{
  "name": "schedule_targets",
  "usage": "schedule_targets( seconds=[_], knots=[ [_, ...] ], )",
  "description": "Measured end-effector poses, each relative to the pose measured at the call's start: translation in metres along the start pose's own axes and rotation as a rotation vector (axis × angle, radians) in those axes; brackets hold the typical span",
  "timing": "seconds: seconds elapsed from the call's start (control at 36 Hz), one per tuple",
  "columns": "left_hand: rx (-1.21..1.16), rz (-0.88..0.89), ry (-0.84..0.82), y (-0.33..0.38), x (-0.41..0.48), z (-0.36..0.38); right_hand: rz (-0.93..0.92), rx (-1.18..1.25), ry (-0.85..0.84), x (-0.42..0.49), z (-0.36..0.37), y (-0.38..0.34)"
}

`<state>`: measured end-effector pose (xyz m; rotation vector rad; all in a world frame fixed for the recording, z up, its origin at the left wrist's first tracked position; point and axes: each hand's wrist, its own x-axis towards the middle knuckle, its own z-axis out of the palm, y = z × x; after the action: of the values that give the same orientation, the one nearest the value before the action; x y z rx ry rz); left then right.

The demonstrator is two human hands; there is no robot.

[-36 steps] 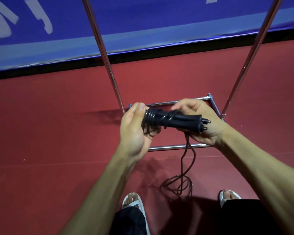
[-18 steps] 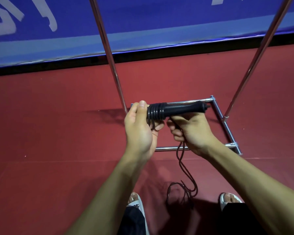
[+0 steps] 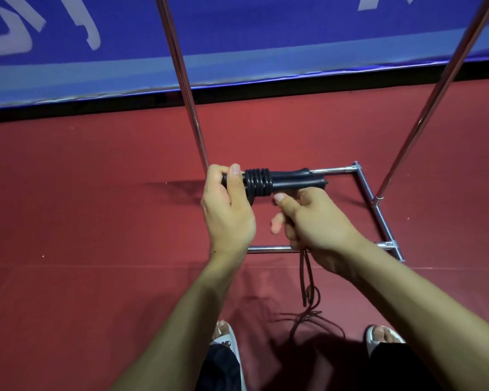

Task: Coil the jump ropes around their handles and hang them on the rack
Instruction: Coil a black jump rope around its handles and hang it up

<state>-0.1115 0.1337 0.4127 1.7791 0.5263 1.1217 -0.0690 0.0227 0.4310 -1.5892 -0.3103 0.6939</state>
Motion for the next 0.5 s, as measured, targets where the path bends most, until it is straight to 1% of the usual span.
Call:
schedule_targets(
  seconds=[0.06, 0.11, 0.19, 0.22, 0.31, 0.36, 0.44, 0.5],
  knots=[
    [0.051, 0.059, 0.001, 0.000, 0.001, -0.003, 0.075, 0.079, -0.050, -0.005, -0.001, -0.006],
    [0.091, 0.105, 0.020, -0.004, 0.005, -0.007, 0.094, 0.046, -0.082, -0.009, -0.004, -0.009],
    [0.141, 0.137, 0.025, -0.010, 0.010, -0.012, 0.074, -0.029, -0.060, -0.010, -0.009, -0.009],
    [0.164, 0.156, 0.009, -0.011, 0.010, -0.013, 0.047, -0.093, -0.049, -0.009, -0.011, -0.009],
    [0.212, 0.232, -0.066, -0.010, 0.007, -0.014, -0.074, -0.461, 0.015, -0.005, -0.018, -0.011],
    [0.234, 0.277, -0.118, -0.011, 0.007, -0.015, -0.142, -0.632, 0.037, 0.001, -0.023, -0.011],
    [0.273, 0.334, -0.223, -0.015, 0.005, -0.016, -0.208, -0.644, -0.014, 0.008, -0.032, -0.010],
    [0.288, 0.347, -0.271, -0.017, 0.004, -0.017, -0.265, -0.769, -0.076, 0.011, -0.040, -0.011]
  ],
)
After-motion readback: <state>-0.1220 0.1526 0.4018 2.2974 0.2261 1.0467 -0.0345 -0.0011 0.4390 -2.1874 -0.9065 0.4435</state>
